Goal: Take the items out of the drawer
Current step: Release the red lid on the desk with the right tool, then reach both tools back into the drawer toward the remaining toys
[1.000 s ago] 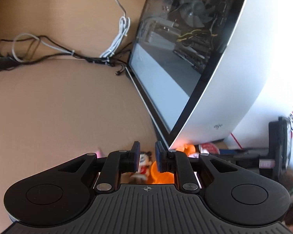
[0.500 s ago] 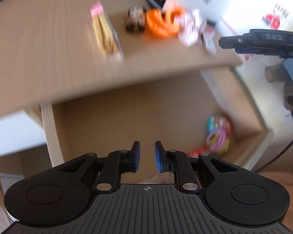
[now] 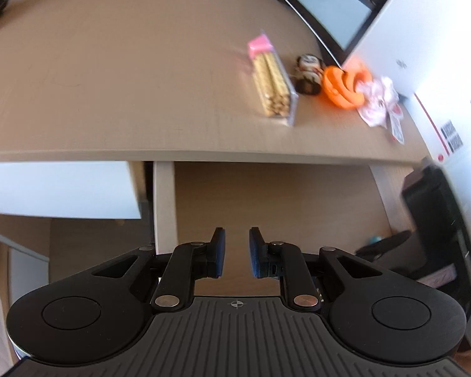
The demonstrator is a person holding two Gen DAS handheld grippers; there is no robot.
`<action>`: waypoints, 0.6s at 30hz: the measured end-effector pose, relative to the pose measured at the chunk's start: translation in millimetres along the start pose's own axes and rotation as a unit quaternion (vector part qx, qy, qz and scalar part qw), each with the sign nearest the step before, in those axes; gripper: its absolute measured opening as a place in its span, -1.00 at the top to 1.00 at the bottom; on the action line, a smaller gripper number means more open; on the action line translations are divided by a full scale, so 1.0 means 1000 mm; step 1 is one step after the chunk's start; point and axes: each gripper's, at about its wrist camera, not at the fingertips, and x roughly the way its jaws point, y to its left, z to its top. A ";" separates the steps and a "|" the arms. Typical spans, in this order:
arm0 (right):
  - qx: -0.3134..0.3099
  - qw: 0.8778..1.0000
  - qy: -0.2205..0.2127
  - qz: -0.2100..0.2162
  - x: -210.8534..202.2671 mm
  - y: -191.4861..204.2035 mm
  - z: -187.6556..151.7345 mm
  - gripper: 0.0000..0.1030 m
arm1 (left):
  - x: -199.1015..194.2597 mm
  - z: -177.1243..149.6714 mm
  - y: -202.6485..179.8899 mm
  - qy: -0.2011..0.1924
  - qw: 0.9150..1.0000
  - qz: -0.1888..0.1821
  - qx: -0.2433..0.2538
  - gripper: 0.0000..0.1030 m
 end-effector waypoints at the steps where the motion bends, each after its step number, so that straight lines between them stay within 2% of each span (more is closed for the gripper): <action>1: -0.010 1.000 0.007 -0.004 0.003 0.005 0.001 -0.49 | -0.001 0.000 0.002 0.000 1.000 -0.002 -0.005 0.65; 3: -0.025 0.999 0.016 -0.017 0.002 0.008 0.002 -0.49 | 0.004 0.001 0.002 0.019 1.000 -0.017 -0.007 0.65; 5: -0.010 0.999 0.021 -0.038 -0.001 -0.002 0.001 -0.49 | 0.015 0.003 0.001 0.073 0.996 -0.048 0.003 0.65; 7: 0.036 0.998 0.029 -0.052 -0.002 -0.022 0.000 -0.49 | 0.027 0.003 -0.002 0.128 0.989 -0.073 0.018 0.65; 11: 0.087 0.993 0.020 -0.082 -0.011 -0.045 -0.018 -0.49 | 0.049 0.002 -0.014 0.209 0.974 -0.067 0.065 0.65; 13: 0.098 0.992 0.019 -0.079 -0.016 -0.053 -0.031 -0.49 | 0.060 0.002 -0.020 0.243 0.964 -0.063 0.085 0.65; 14: 0.105 0.992 0.023 -0.072 -0.014 -0.064 -0.026 -0.49 | 0.065 0.002 -0.023 0.257 0.960 -0.062 0.096 0.65; 18: 0.102 0.991 0.056 -0.067 -0.008 -0.067 -0.039 -0.48 | 0.086 -0.003 -0.034 0.306 0.941 -0.052 0.137 0.65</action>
